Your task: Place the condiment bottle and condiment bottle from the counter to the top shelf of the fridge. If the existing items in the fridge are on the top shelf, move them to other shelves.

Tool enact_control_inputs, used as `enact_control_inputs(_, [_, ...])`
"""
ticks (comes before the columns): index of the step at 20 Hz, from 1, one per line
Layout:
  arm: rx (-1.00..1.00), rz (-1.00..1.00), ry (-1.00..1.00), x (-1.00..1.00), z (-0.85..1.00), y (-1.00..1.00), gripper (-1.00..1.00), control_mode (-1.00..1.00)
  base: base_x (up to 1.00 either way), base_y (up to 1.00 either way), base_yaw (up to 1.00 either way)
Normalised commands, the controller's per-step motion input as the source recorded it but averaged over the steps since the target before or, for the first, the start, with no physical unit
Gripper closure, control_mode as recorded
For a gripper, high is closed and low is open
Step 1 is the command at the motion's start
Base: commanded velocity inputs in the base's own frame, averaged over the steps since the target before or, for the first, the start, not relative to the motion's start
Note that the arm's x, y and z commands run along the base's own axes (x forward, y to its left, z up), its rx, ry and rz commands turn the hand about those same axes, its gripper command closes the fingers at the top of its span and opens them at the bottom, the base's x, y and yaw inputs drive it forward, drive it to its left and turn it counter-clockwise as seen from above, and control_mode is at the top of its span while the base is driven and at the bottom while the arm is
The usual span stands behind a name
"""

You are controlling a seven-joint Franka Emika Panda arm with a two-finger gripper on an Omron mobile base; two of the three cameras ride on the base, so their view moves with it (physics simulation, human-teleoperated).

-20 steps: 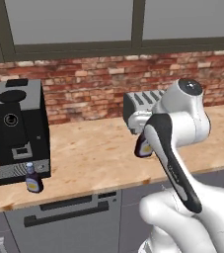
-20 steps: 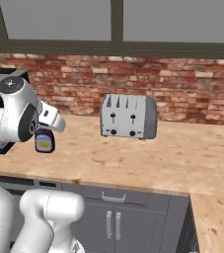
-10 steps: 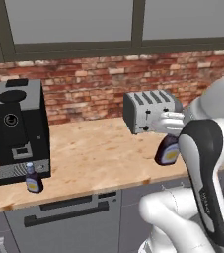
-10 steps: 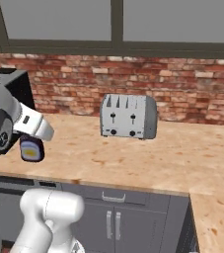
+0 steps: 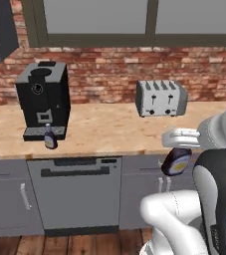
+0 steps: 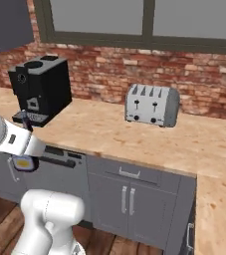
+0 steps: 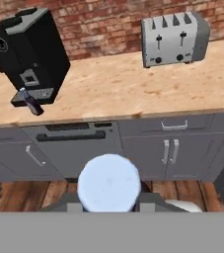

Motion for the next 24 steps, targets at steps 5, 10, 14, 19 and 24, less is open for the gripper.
enact_control_inputs(5, [0.00, 0.00, 0.00, 0.00, 0.00, 0.00, 1.00, 1.00, -1.00, -0.32, 0.67])
enact_control_inputs(10, [0.00, 0.00, 0.00, 0.00, 0.00, 0.00, 1.00, 1.00, -1.00, -0.15, 0.74])
enact_control_inputs(14, [0.00, 0.00, 0.00, 0.00, 0.00, 0.00, 1.00, 1.00, -1.00, -0.01, 0.79])
enact_control_inputs(19, [0.00, 0.00, 0.00, 0.00, 0.00, 0.00, 1.00, 1.00, -0.76, 0.24, 0.79])
enact_control_inputs(24, [0.00, 0.00, 0.00, 0.00, 0.00, 0.00, 1.00, 1.00, -0.26, 0.98, 0.64])
